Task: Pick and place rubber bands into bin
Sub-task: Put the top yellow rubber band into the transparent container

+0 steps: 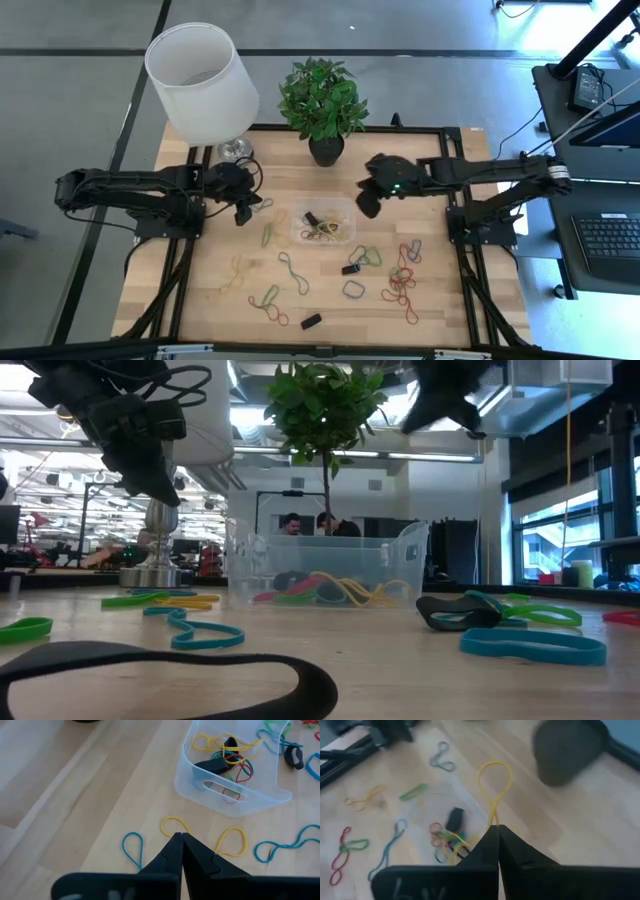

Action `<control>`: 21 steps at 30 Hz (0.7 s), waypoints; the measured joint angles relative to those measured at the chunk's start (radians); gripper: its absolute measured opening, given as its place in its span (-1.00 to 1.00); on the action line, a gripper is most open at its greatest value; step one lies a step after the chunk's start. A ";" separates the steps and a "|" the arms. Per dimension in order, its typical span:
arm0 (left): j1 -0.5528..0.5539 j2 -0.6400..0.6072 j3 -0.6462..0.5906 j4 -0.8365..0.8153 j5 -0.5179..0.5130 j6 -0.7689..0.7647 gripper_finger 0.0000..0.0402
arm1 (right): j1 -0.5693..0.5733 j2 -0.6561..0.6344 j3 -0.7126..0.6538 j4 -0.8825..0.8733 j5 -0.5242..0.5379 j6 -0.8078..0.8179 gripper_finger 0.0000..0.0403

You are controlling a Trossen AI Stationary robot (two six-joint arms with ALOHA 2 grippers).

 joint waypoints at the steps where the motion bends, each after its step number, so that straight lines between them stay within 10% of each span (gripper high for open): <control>1: 0.000 0.000 0.000 0.002 0.000 0.000 -0.99 | 0.004 0.032 0.038 -0.002 -0.002 -0.027 -1.00; 11: 0.000 0.000 0.000 0.002 0.002 0.002 -0.99 | 0.016 0.415 0.358 -0.121 -0.181 -0.222 -1.00; 21: 0.000 0.000 0.000 0.001 0.008 0.002 -0.99 | 0.016 0.655 0.387 -0.235 -0.230 -0.242 -1.00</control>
